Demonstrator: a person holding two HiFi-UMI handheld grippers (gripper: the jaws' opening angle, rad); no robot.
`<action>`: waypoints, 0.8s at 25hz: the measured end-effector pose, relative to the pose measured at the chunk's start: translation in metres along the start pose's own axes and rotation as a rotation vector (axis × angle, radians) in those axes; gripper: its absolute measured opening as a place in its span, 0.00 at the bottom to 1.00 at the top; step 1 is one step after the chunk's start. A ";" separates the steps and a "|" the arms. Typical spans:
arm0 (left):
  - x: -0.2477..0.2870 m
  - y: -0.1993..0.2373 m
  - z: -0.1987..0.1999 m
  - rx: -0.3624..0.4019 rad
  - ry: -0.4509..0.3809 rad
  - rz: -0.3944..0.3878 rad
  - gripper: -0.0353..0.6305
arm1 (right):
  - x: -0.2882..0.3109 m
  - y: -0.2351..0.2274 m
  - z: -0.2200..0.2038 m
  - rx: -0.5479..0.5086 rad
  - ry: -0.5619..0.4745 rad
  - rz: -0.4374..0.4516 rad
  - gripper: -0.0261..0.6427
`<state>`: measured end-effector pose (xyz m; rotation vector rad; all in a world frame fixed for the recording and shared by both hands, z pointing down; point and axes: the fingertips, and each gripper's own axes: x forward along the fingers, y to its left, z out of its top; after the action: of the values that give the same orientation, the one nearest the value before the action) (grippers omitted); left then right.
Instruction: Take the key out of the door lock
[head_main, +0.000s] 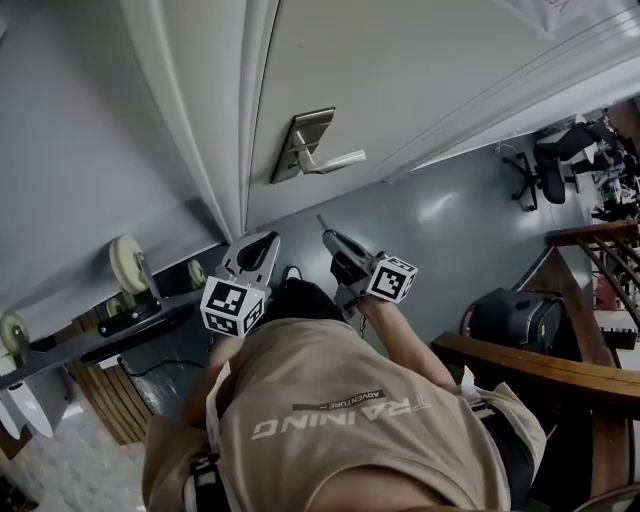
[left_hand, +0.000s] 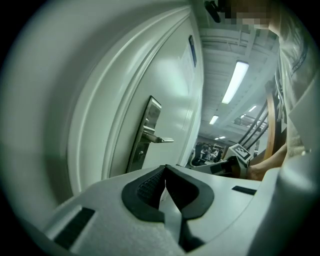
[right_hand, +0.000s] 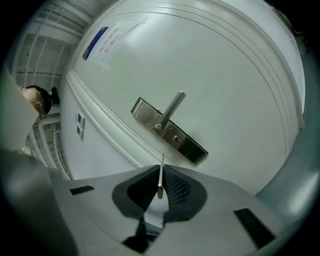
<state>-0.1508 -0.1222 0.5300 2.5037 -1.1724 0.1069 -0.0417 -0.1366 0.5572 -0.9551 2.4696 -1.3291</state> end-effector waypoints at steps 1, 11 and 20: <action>0.000 0.004 0.002 0.006 -0.003 0.010 0.07 | 0.004 0.005 0.004 -0.016 -0.007 0.010 0.08; -0.037 -0.007 0.024 -0.002 -0.101 0.225 0.07 | -0.002 0.066 0.019 -0.555 0.062 0.136 0.08; -0.025 -0.114 0.027 0.026 -0.133 0.280 0.07 | -0.090 0.060 0.050 -0.752 0.059 0.169 0.08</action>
<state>-0.0833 -0.0475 0.4648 2.3846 -1.5813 0.0288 0.0228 -0.0923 0.4672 -0.7936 3.0648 -0.3552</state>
